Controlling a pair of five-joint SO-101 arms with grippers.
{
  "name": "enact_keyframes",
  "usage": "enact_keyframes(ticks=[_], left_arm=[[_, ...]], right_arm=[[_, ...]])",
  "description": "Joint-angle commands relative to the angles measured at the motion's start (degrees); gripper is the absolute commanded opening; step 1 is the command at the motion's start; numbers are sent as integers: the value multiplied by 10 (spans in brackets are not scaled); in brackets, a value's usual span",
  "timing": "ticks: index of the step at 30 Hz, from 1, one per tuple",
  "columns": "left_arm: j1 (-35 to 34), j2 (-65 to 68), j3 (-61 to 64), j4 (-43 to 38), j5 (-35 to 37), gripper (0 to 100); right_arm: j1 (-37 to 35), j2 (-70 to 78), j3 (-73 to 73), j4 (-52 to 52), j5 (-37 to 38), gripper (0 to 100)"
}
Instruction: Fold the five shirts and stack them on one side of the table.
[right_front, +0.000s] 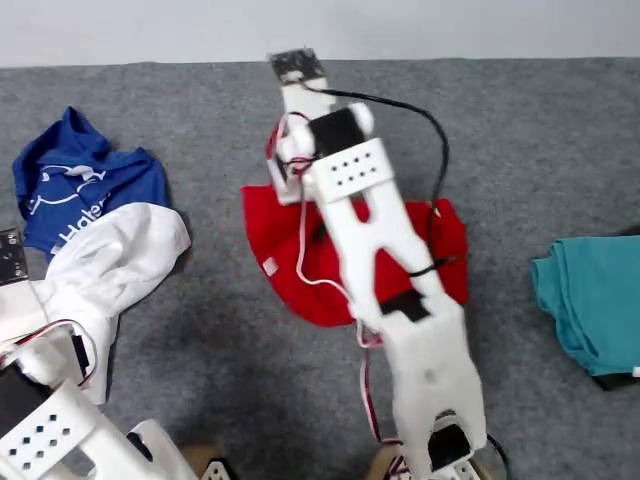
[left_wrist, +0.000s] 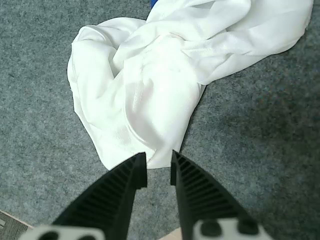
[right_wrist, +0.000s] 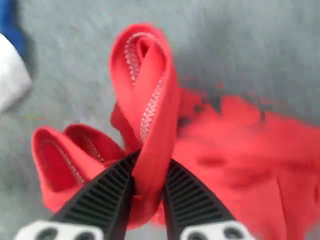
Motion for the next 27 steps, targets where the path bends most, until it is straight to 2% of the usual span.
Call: enact_keyframes(ticks=[1, 5, 11, 27], left_arm=[[1, -5, -2, -8, 1, 94], [1, -5, -2, -8, 1, 94], [1, -5, -2, -8, 1, 94], [2, -5, -2, -8, 1, 94]], right_arm=[[34, -126, 164, 22, 26, 9], [83, -161, 252, 15, 67, 9], [164, -160, 282, 15, 156, 9], [265, -160, 279, 11, 293, 9]])
